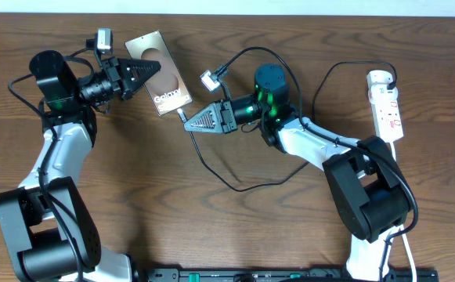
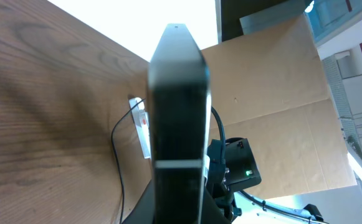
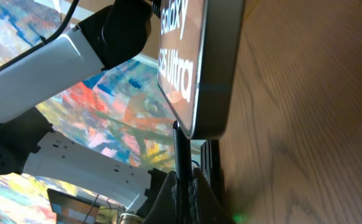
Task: Plug charger to phone and switch on socket
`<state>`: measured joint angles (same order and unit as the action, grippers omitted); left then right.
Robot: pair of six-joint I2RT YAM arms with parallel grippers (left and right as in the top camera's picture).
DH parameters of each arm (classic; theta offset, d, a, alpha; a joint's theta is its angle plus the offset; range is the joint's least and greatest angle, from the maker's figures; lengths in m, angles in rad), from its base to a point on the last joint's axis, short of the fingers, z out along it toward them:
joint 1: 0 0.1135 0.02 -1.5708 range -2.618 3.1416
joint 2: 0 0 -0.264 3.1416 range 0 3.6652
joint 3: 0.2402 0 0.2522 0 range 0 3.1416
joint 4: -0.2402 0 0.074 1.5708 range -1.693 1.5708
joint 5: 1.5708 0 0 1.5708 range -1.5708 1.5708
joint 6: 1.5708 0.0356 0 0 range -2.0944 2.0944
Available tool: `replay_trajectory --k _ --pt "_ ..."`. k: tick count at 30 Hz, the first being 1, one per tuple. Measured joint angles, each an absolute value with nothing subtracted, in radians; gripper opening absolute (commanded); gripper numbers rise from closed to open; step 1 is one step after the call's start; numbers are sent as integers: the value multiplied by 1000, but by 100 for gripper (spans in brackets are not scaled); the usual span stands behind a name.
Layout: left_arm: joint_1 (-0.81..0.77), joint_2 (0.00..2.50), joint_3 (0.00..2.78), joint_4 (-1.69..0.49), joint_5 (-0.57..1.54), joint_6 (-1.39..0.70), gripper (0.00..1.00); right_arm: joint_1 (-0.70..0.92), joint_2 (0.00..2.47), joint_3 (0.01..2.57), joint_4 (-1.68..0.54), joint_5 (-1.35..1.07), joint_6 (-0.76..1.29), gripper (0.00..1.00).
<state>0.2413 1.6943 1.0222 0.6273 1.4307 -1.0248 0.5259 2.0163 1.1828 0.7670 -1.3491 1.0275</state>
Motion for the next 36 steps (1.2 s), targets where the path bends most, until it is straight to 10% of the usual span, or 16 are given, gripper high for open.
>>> replay_trajectory --k 36 --pt "247 1694 1022 663 1431 -1025 7 553 2064 1196 866 -1398 1099 1"
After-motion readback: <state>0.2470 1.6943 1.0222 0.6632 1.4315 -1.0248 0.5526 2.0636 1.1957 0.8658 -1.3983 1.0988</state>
